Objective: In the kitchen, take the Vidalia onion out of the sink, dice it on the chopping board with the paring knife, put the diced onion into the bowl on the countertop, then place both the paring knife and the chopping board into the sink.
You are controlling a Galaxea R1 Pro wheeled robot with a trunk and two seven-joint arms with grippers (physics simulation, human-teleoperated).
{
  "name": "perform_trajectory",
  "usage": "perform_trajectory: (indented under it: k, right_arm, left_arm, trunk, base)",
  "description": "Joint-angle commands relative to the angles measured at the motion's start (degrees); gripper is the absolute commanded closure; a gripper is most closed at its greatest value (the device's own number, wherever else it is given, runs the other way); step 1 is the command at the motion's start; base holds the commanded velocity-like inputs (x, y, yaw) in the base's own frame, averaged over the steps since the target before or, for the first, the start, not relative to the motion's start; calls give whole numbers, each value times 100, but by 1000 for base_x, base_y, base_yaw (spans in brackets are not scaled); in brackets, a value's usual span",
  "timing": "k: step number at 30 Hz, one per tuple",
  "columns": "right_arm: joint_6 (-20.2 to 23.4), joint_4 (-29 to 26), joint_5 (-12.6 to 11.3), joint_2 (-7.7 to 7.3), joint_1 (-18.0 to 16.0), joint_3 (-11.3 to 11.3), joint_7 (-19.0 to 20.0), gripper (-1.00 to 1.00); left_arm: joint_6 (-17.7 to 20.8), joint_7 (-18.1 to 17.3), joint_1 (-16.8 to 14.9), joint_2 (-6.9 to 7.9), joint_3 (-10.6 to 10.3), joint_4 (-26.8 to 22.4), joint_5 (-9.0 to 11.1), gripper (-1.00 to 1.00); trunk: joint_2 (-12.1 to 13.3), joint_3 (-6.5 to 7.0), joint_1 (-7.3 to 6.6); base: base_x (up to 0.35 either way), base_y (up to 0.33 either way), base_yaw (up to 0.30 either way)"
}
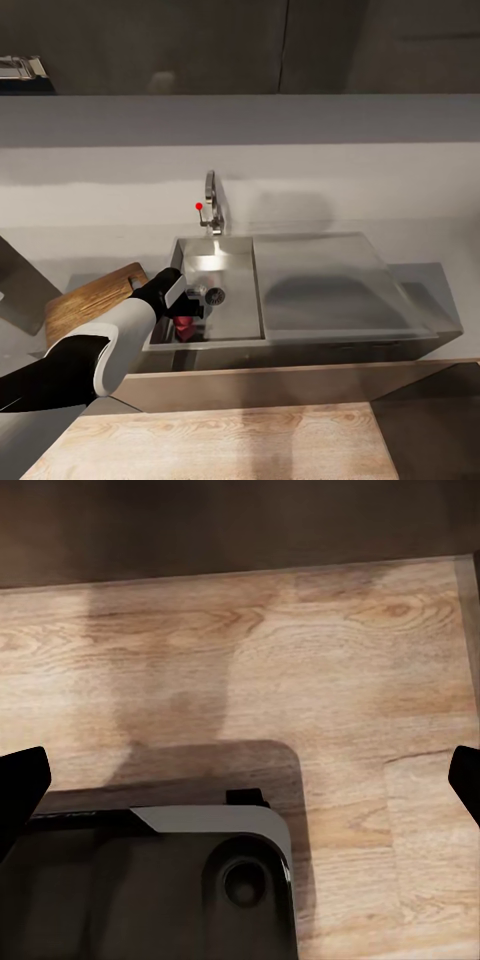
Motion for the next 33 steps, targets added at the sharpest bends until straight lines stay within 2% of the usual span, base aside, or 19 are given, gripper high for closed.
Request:
perform_trajectory:
  k: [1, 5, 6, 33]
  right_arm:
    - [-15, 1, 2, 1, -3, 4, -23, -100]
    - [-15, 1, 2, 1, 0, 4, -23, -100]
    - [-15, 1, 2, 1, -1, 4, -23, -100]
    - [-32, 1, 2, 1, 1, 4, -14, -100]
  left_arm:
    - [21, 52, -3, -2, -12, -13, 61, -100]
    - [21, 46, -3, -9, -16, -15, 68, -100]
    - [21, 45, -3, -11, -19, -17, 69, 100]
    - [30, 30, -3, -24, -23, -135, 77, 100]
  trunk:
    - [-10, -15, 3]
    - [-10, -23, 3]
    - [-10, -23, 3]
    - [-10, 2, 3]
  base:
    - [0, 0, 0]
    - [0, 0, 0]
    - [0, 0, 0]
    - [0, 0, -11]
